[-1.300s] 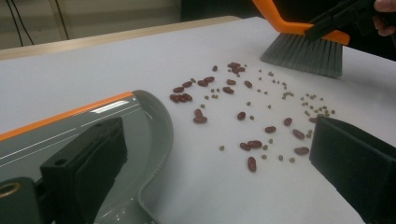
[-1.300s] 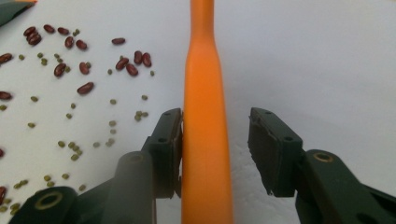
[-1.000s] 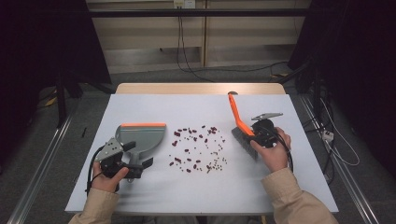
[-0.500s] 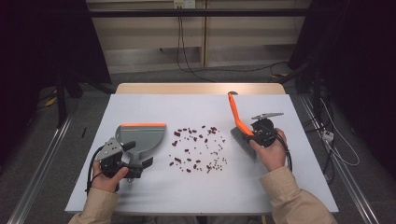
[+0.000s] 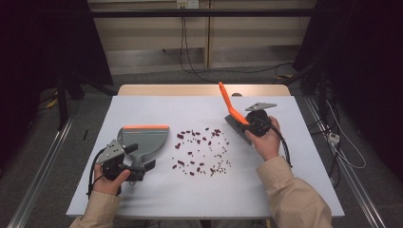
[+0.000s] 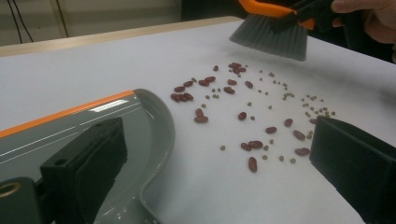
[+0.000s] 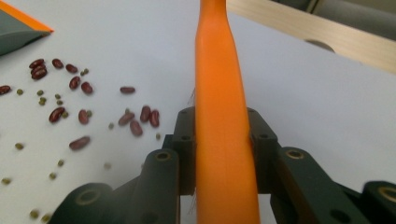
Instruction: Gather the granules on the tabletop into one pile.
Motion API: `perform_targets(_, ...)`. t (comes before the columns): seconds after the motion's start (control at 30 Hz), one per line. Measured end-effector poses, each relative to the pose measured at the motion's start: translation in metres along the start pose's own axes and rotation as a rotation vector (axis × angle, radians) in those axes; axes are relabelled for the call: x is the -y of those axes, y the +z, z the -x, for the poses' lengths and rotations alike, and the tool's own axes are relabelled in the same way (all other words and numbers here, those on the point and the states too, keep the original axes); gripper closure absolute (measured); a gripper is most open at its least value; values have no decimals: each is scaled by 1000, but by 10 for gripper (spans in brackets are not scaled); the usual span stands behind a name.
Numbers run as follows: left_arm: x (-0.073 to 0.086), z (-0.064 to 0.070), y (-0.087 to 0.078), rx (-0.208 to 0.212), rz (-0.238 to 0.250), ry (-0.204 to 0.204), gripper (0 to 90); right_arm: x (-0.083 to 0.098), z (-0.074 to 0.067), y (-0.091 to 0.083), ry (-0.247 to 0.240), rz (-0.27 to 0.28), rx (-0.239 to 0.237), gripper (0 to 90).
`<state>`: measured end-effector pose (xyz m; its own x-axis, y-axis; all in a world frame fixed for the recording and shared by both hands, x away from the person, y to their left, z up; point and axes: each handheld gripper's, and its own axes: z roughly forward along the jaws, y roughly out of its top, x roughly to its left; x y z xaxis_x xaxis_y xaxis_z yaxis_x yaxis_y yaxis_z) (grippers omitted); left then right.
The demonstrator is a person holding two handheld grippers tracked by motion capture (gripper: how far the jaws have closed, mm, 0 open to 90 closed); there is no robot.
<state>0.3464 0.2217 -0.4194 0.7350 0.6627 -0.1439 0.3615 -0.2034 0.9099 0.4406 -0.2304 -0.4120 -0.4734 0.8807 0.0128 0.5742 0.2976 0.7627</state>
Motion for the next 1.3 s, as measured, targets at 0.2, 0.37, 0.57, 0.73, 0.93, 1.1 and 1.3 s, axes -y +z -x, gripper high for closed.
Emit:
perform_targets(0.2, 1, -2, -2, -4, 9, -13, 40, -16, 1, 30, -102, 46, -42, 712)
perform_targets(0.37, 0, -3, -3, -10, 13, -24, 40, -29, 0, 51, -217, 52, -42, 712)
perform_targets(0.57, 1, -3, -3, -14, 9, -25, 40, -27, -2, 70, -300, 47, -97, 712)
perform_targets(0.73, 1, -3, -2, -11, 4, -21, 40, -24, -13, 65, -421, 15, -149, 712)
perform_targets(0.93, 2, -3, -3, -20, 1, -20, 40, -13, -21, 51, -495, 13, -226, 710)
perform_targets(1.1, 1, -2, -4, -20, 9, -19, 40, -4, -29, 38, -536, 3, -262, 708)
perform_targets(1.3, 1, -3, -4, -26, 11, -19, 40, 3, -36, 26, -545, -3, -291, 708)
